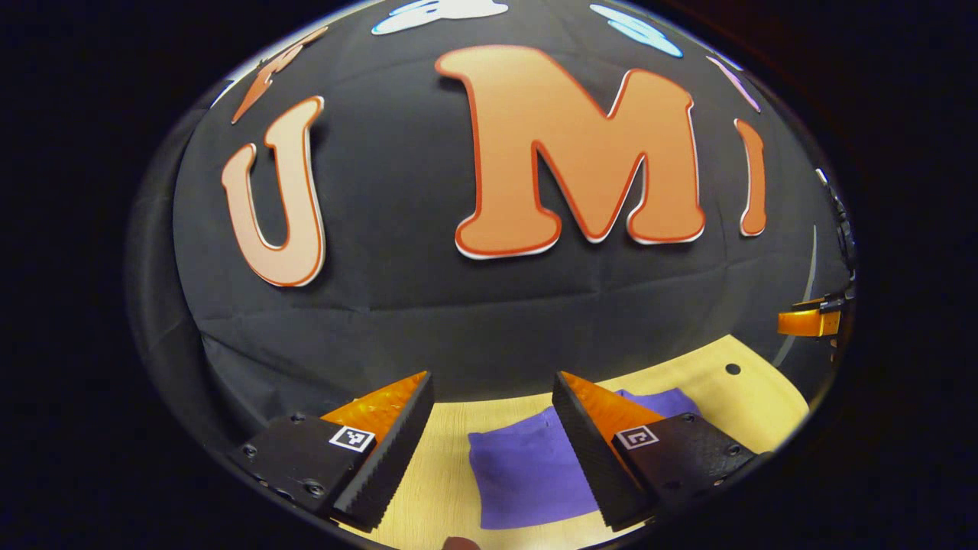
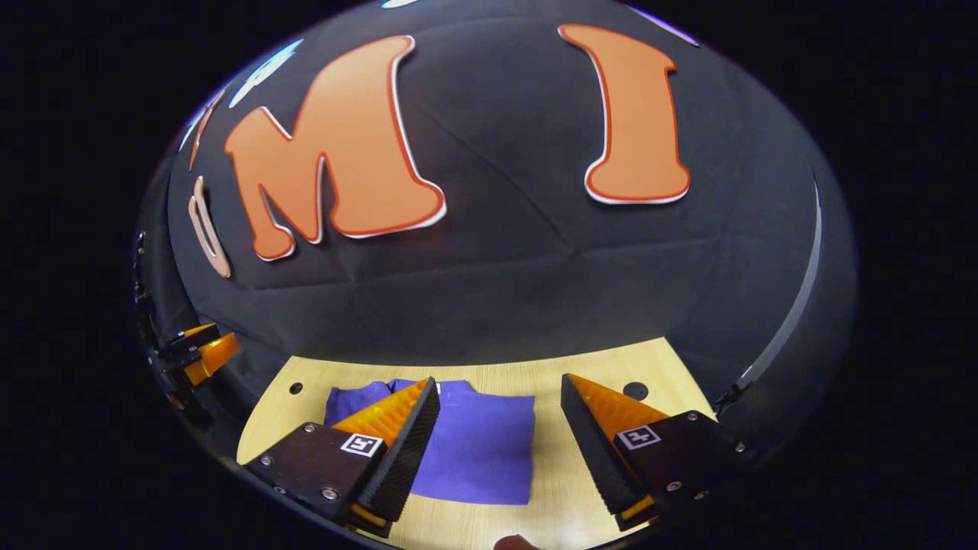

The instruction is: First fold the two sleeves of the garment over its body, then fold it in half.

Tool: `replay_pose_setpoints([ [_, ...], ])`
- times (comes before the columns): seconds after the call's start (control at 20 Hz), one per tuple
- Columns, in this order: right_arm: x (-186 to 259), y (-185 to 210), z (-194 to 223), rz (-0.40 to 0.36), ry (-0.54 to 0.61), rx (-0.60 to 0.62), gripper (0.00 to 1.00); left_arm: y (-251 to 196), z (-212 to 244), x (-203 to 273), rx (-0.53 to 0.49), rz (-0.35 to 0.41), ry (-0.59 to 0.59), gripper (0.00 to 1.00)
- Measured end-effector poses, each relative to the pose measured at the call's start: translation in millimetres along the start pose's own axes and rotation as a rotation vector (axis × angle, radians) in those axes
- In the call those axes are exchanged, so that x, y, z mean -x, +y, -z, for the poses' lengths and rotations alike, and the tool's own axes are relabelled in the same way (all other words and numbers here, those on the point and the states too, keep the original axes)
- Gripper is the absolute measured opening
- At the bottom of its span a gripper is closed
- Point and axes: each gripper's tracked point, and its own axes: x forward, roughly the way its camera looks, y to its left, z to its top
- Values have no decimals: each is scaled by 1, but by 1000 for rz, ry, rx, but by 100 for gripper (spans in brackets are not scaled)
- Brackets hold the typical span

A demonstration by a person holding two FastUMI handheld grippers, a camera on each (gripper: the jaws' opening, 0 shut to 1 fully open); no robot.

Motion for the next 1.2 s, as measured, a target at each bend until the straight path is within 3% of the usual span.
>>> replay_pose_setpoints([
  [0.25, 60, 8, -34, 9, -132, 16, 95, -13, -31, 60, 32, 3, -91, 98],
  [0.3, 71, 11, -40, 8, -158, 15, 100, -15, -36, 71, 36, 4, -108, 100],
  [0.35, 81, 13, -46, 10, -182, 16, 95, -16, -40, 83, 41, 1, -126, 100],
  [0.6, 125, 25, -61, 29, -285, 43, 95, -24, -54, 126, 43, -17, -205, 100],
  [0.8, 147, 31, -49, 83, -356, 129, 94, -23, -55, 159, 65, -49, -270, 100],
  [1.2, 191, 51, -26, 93, -486, 156, 95, -28, -16, 199, 105, -87, -312, 98],
])
